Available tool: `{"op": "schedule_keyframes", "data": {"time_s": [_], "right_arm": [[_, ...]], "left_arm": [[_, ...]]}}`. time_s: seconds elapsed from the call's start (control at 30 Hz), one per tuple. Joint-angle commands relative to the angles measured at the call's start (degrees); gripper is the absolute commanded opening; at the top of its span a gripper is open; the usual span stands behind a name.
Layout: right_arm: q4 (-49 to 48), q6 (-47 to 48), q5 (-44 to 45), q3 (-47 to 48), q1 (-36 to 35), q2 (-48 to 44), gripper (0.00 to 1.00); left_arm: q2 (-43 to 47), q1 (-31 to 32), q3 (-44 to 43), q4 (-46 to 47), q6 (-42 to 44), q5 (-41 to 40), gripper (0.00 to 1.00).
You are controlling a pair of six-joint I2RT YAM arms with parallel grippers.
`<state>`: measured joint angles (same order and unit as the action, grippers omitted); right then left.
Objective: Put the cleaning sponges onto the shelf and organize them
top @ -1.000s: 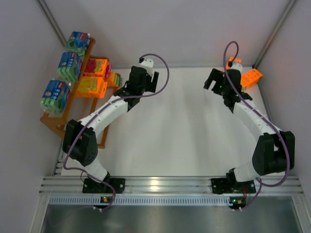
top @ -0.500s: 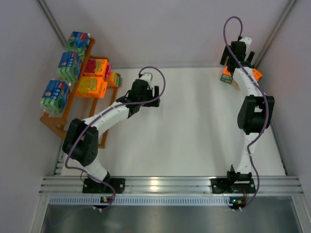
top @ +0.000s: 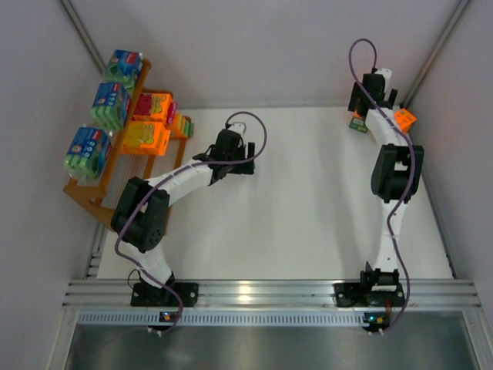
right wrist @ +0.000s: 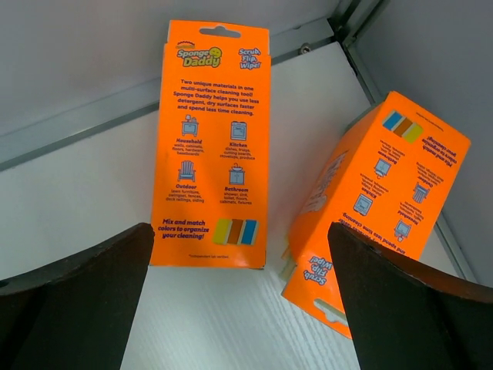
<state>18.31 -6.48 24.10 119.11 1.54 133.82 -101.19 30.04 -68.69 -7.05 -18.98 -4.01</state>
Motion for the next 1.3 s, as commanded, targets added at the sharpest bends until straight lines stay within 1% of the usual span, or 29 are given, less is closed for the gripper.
{"op": "schedule_keyframes", "data": {"time_s": [0.0,0.1,0.33,0.5,0.53,0.57,0.6,0.63,0.67,0.73,0.77,0.83,0.87,0.93,0.97,1.0,1.03,1.07,1.1,1.13,1.17,1.2,1.23,1.27], "right_arm": [[-6.17,0.16,-2.38,2.62,0.66,1.00,0.99],[-7.66,-1.86,-4.23,2.71,0.92,2.41,0.99],[-8.46,-3.10,-4.58,4.20,1.97,5.92,1.00],[-8.64,-3.71,-7.66,5.43,2.41,8.12,0.99],[-8.64,-3.89,-8.01,5.52,2.41,8.21,0.99],[-8.90,-3.98,-8.80,5.43,2.41,8.56,0.99],[-9.16,-3.98,-9.15,5.26,2.41,8.48,1.00],[-9.77,-3.89,-9.59,4.91,2.41,8.48,0.99],[-11.43,-3.72,-11.42,3.77,2.33,8.04,0.99],[-12.94,-3.89,-13.71,2.27,2.41,6.99,0.96],[-13.81,-5.11,-16.51,0.88,2.33,6.55,0.91],[-14.79,-6.69,-19.69,-0.89,2.33,4.19,0.86],[-15.57,-7.49,-23.53,-3.51,2.41,3.04,0.76],[-19.43,-9.95,-28.38,-7.03,2.33,-0.90,0.69],[-20.84,-11.61,-32.93,-11.31,2.41,-2.41,0.68],[-22.25,-12.49,-35.15,-13.62,2.33,-3.90,0.67],[-25.13,-13.72,-37.26,-18.69,2.33,-7.05,0.65],[-26.64,-15.13,-41.28,-21.44,2.33,-8.73,0.63],[-28.31,-18.01,-43.24,-24.33,2.33,-10.40,0.61],[-31.54,-19.52,-45.26,-30.37,2.24,-14.34,0.58],[-34.19,-21.36,-49.46,-33.82,2.06,-16.55,0.56],[-37.00,-24.60,-51.93,-37.34,1.80,-18.75,0.56],[-43.12,-25.76,-54.74,-44.42,1.36,-23.73,0.56],[-46.14,-28.73,-59.21,-48.06,-0.12,-26.48,0.56]], "left_arm": [[-0.68,-0.16,-2.94,2.13,0.00,0.67,0.77],[-1.56,-0.16,-3.38,2.04,0.17,0.85,0.77],[-1.73,-0.25,-3.74,2.04,0.26,0.67,0.79],[-1.56,-0.25,-4.44,2.13,-1.32,3.75,0.82],[-1.38,-0.25,-4.53,2.13,-1.49,3.75,0.83],[-1.47,-0.16,-4.53,2.04,-1.58,3.75,0.94],[-1.30,-0.16,-4.61,2.13,-1.50,3.75,0.95],[-1.21,-0.16,-4.53,2.13,-1.32,5.40,0.96],[-1.12,-0.16,-4.61,2.13,-1.06,5.42,0.96],[-0.94,-0.16,-4.79,2.13,-0.62,5.24,0.96],[-0.77,-0.16,-4.79,2.04,-0.27,5.33,0.96],[-0.07,-0.16,-4.27,1.95,-0.27,5.33,0.96],[0.28,-0.16,-4.00,2.04,-0.53,5.33,0.96],[1.95,-0.25,-2.78,2.04,-0.79,4.63,0.96],[2.65,-0.25,-2.25,2.13,-1.14,4.63,0.96],[4.23,-0.25,-1.72,1.95,-1.23,2.54,0.96],[5.11,-0.25,-1.11,2.04,-1.23,1.12,0.96],[5.99,-0.25,0.21,1.95,-1.32,0.41,0.96],[8.09,-0.25,0.74,1.95,-1.41,-0.20,0.96],[9.07,-0.25,1.44,1.95,-1.49,-0.56,0.97],[10.03,-0.33,2.58,1.95,-1.50,-0.56,0.97],[12.13,-0.34,3.37,1.95,-1.50,-0.65,0.97],[13.20,-0.34,3.99,2.04,-1.50,-0.91,0.97],[14.86,-0.34,5.56,2.04,-0.89,-1.17,0.97]]}}
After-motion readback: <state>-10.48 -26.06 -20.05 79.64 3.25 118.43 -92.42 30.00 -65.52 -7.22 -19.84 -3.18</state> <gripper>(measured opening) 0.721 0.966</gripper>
